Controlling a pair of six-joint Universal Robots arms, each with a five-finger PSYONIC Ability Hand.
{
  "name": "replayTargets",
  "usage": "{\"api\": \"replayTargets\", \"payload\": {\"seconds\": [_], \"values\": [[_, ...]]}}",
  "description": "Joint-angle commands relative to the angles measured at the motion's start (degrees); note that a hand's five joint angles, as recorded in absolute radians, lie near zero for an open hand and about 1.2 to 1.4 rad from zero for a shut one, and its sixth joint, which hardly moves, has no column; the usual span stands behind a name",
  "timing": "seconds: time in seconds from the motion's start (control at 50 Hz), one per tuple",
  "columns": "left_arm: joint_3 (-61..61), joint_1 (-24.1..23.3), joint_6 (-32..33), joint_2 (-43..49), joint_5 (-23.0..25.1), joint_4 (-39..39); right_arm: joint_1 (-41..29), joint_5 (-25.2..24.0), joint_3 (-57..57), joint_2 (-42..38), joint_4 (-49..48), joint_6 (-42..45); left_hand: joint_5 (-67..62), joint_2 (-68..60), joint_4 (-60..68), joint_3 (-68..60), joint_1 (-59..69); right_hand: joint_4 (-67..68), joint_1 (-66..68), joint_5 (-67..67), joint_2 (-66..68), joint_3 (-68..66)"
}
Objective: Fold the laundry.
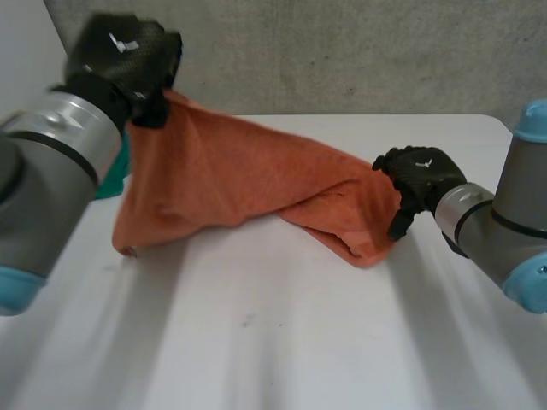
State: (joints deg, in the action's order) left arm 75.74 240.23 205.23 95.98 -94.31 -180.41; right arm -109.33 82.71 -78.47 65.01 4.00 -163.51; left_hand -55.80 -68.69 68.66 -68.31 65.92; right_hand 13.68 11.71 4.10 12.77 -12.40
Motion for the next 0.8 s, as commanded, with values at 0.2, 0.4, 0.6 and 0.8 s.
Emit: {"api": "replayTargets", "payload": {"seconds": [0.2, 0.4, 0.6, 0.8], "values": [[1.8, -1.9, 1.8, -11.2, 0.1, -1.5, 0.4, -1.3, 17.8, -13.7, 0.0, -11.3, -14.2, -11.3, 11.3, -11.7, 14.1, -3.7, -1.7, -4.1, -2.8, 2.4], [2.7, -2.0, 1.8, -13.0, 0.2, -2.9, 0.0, -3.7, 29.6, -25.7, 6.0, -9.7, -14.2, -11.3, 11.3, -11.7, 14.1, -3.7, -1.7, -4.1, -2.8, 2.4], [2.9, -2.0, 1.8, -12.4, 0.1, -3.0, 0.3, -6.9, 30.6, -27.5, 8.1, -3.9, -14.2, -11.3, 11.3, -11.7, 14.1, -3.7, -1.7, -4.1, -2.8, 2.4], [2.9, -2.0, 1.7, -12.9, 0.1, -3.0, 0.4, -13.7, 34.5, -32.0, 8.4, 0.3, -14.2, -11.3, 11.3, -11.7, 14.1, 66.3, 68.2, 65.8, 67.2, -67.5]]}}
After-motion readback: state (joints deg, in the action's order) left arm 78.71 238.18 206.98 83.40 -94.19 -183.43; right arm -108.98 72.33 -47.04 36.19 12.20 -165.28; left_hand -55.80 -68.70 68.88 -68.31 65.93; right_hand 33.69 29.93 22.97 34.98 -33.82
